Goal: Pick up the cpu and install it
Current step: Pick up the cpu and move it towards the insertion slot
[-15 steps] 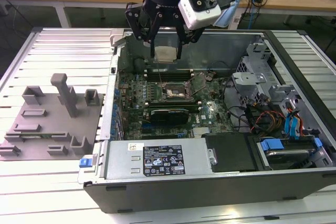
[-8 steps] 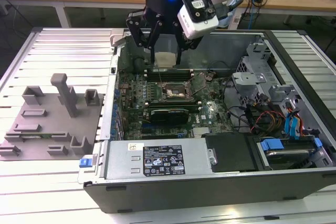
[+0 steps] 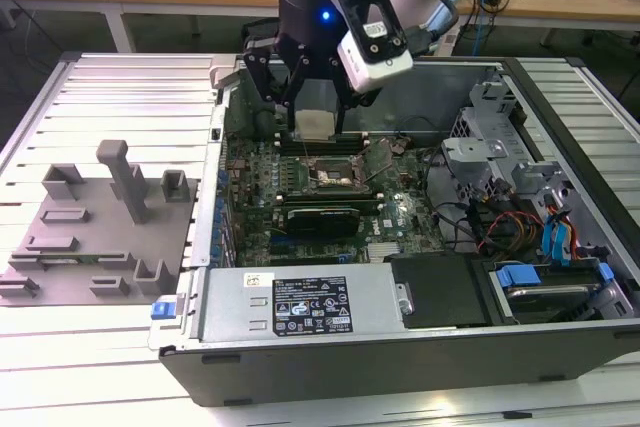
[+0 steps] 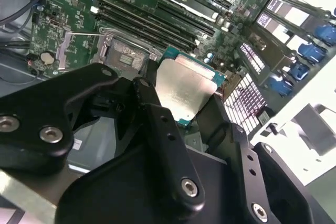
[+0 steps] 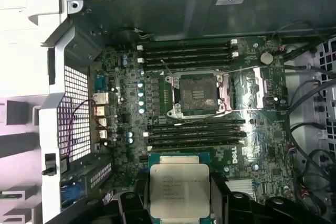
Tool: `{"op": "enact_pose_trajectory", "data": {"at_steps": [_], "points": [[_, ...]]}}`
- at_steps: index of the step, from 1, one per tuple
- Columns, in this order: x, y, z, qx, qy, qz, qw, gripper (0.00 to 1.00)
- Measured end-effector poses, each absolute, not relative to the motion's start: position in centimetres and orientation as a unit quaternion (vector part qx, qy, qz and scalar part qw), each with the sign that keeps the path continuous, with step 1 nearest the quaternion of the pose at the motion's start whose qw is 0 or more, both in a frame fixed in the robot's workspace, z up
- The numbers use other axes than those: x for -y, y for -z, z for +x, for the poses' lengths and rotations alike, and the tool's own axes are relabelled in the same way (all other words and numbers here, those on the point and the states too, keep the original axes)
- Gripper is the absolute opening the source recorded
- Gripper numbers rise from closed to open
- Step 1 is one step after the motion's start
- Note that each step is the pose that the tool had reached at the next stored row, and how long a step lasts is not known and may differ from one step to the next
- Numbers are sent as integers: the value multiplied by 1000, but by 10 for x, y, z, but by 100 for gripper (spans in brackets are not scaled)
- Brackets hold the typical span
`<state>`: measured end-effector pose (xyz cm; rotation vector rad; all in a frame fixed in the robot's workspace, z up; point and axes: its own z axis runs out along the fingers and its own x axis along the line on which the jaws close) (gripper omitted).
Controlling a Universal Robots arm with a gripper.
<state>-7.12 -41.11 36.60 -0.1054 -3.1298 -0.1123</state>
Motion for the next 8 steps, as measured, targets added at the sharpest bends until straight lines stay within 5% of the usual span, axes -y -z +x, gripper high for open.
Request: {"op": "enact_pose_trajectory", "data": {"at_steps": [8], "points": [[411,-356,-66,999,36,-34,5,55]]}}
